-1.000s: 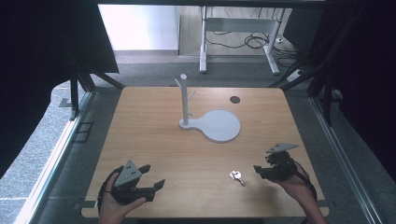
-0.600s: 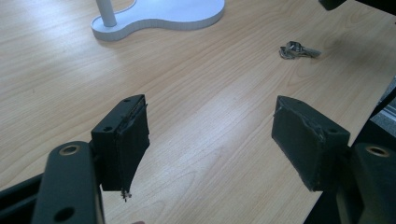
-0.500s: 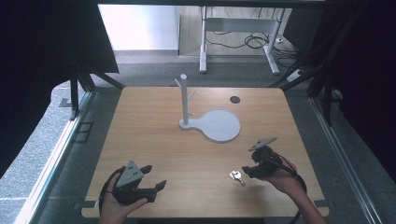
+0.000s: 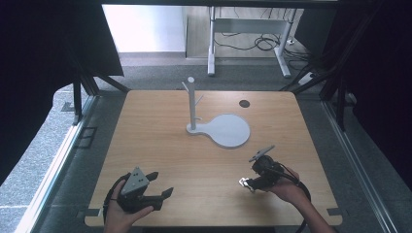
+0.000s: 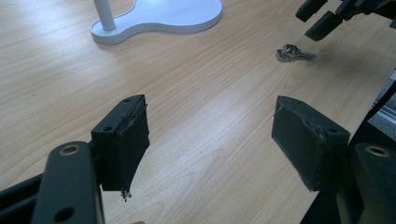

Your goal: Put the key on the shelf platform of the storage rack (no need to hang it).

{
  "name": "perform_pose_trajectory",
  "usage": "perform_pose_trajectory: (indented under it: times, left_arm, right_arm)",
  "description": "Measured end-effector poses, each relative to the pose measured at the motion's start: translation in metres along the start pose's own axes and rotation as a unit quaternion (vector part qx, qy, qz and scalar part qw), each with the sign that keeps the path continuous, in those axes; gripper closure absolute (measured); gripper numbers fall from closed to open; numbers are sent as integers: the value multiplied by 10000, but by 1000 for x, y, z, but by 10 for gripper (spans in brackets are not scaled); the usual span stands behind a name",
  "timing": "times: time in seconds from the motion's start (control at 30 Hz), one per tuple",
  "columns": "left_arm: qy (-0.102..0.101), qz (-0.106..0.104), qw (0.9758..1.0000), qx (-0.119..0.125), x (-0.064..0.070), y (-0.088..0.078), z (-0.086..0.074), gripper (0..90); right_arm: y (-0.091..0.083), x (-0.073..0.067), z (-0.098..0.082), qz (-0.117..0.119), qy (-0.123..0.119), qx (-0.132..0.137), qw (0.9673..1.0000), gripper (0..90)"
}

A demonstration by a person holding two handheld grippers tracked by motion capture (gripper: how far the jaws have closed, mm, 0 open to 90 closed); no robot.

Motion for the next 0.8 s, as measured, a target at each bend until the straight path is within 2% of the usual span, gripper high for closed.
perform_pose_trajectory:
  times: [0.6,0.67,0.8]
  left_arm:
    - [-36,43,10000,51,-3,-4,1,276]
    - [-26,43,10000,81,-2,-6,2,276]
    - [-19,36,9999,96,-2,-7,2,276]
  right_arm:
    - [32,-9,0,2,-171,-442,9989,423]
    - [36,-10,0,-5,-220,-519,9984,430]
    - [37,-10,2,13,-167,-526,9985,478]
Point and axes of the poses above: each handheld gripper's, and its own axes: y roughly forward along the jaws, z roughly out of its top, x roughly to its right, the point moved 6 cm from there along y, roughly forward along the jaws, and after that the axes turned 12 degrees about -y, right-handed, at the moved point
